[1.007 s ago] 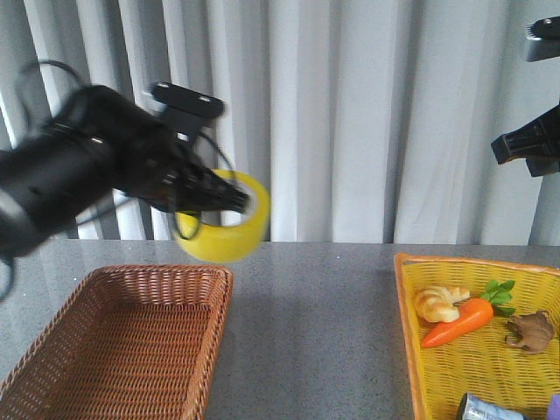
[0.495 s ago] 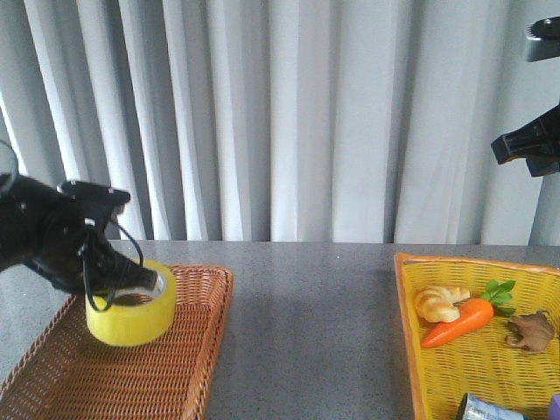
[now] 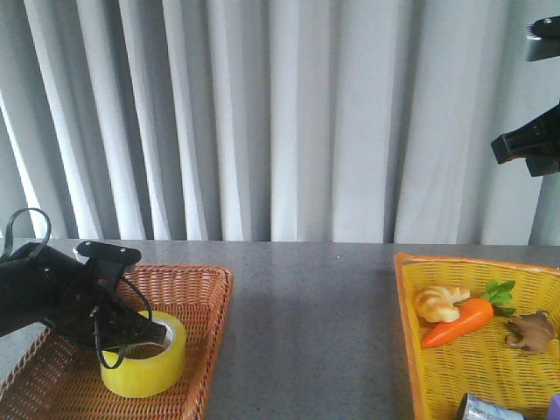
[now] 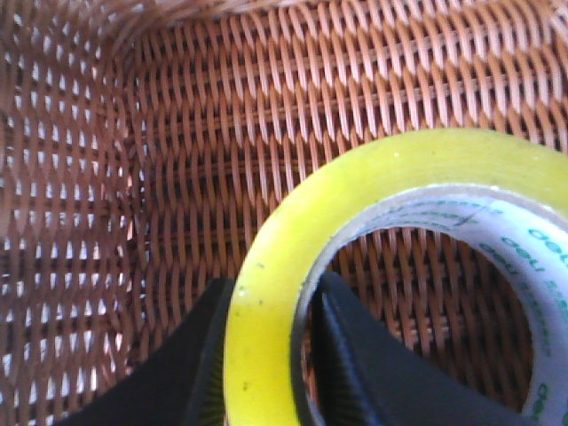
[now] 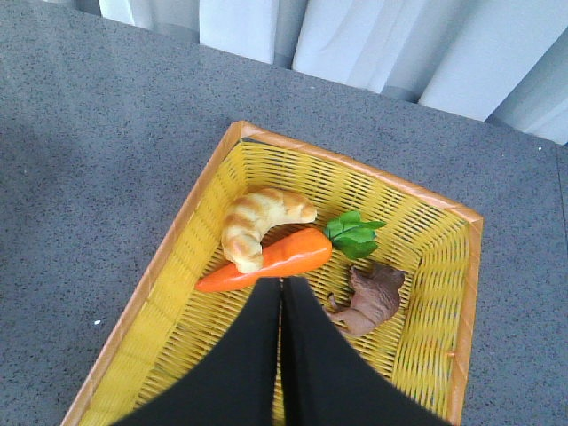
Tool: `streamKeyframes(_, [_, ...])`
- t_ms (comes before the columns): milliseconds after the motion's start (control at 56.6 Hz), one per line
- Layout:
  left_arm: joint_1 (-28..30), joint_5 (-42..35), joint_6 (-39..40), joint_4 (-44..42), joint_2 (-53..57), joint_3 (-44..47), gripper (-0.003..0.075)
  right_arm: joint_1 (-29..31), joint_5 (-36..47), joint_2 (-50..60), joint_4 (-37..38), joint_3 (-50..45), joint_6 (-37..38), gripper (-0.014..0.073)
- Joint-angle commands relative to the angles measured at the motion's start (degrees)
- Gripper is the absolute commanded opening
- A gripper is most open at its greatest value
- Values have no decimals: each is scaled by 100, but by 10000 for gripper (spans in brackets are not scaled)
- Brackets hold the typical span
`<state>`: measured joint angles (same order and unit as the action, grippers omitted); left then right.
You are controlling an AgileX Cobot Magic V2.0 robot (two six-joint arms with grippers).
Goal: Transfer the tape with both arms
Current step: 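Lower the tape into the brown basket and open the left gripper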
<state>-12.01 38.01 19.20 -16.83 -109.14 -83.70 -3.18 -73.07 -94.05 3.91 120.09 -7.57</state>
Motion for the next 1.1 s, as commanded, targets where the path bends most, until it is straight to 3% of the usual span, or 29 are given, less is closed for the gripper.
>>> streamKeyframes(0, [20, -457, 127, -25, 253, -142, 8, 22, 134, 209, 38, 138, -6, -8])
streamKeyframes(283, [72, -448, 513, 67, 88, -142, 79, 22, 134, 209, 38, 138, -6, -8])
streamKeyframes(742, [72, -426, 205, 68, 144, -217, 465, 22, 134, 209, 38, 138, -6, -8])
streamKeyframes(901, [36, -236, 205, 99, 354, -595, 465, 22, 134, 209, 38, 138, -6, -8])
streamKeyframes(1078, [-7, -216, 205, 114, 1026, -1203, 380, 22, 134, 209, 38, 138, -6, -8])
